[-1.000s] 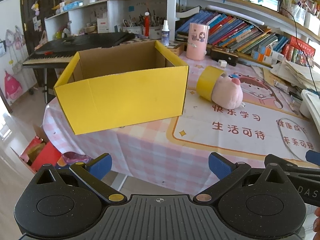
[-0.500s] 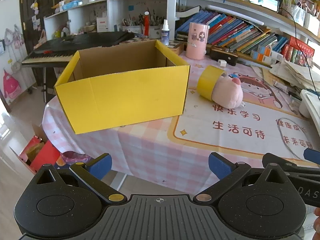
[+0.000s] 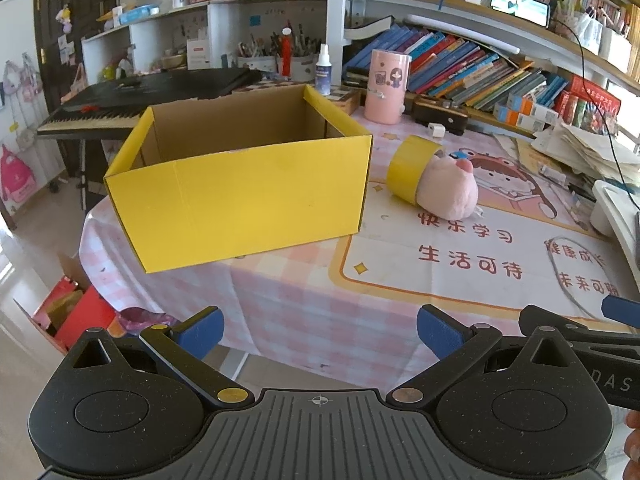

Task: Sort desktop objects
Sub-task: 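Move both tools toward the pink plush pig and tape roll, then grasp the pink plush pig with the left gripper, pulling it from the tape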

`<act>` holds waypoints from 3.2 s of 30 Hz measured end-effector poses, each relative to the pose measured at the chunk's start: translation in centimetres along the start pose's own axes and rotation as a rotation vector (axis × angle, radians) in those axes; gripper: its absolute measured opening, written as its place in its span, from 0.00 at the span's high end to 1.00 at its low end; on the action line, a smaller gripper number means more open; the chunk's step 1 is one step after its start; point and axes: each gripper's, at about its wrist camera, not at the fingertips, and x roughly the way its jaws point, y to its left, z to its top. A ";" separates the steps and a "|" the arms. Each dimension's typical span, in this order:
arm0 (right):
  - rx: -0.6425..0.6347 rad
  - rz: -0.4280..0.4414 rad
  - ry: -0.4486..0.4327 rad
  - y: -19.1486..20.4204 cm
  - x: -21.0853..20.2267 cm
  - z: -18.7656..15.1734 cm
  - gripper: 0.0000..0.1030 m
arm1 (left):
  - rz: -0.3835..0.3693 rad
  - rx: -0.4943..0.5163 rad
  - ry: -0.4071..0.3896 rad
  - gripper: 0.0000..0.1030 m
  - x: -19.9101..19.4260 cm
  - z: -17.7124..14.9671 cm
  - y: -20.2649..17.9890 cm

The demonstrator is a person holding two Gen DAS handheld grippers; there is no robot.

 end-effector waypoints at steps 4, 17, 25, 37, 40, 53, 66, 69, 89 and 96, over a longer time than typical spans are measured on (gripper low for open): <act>0.001 -0.001 0.001 0.0 0.0 0.0 0.00 | -0.004 -0.002 0.000 0.00 -0.1 -0.1 0.1; 0.001 0.008 0.001 0.2 -0.4 -0.1 0.00 | -0.011 -0.011 0.001 0.00 -0.1 -0.4 0.2; 0.005 0.007 0.012 0.2 -0.3 -0.3 0.02 | -0.013 -0.019 0.002 0.00 -0.1 -0.4 0.5; 0.006 0.011 0.022 0.1 -0.4 -0.4 0.02 | -0.026 0.001 0.000 0.00 -0.2 -0.6 0.0; 0.012 0.006 0.025 0.0 -0.6 -0.6 0.01 | -0.030 0.007 0.006 0.00 -0.2 -0.7 -0.1; 0.026 0.008 0.012 -0.4 -0.7 -0.6 0.02 | -0.024 0.022 0.010 0.00 -0.1 -0.6 -0.4; 0.026 0.002 0.028 -1.2 0.4 0.3 0.02 | -0.016 0.025 0.000 0.00 0.5 0.1 -1.2; 0.039 0.000 0.030 -1.8 0.7 0.6 0.02 | -0.016 0.018 0.004 0.00 0.8 0.4 -1.5; 0.019 0.036 0.040 -5.5 4.1 4.0 0.06 | -0.001 0.000 0.006 0.00 3.5 2.8 -4.9; 0.001 0.068 0.026 -7.1 5.8 5.9 0.06 | 0.020 -0.014 0.002 0.00 4.7 4.2 -6.7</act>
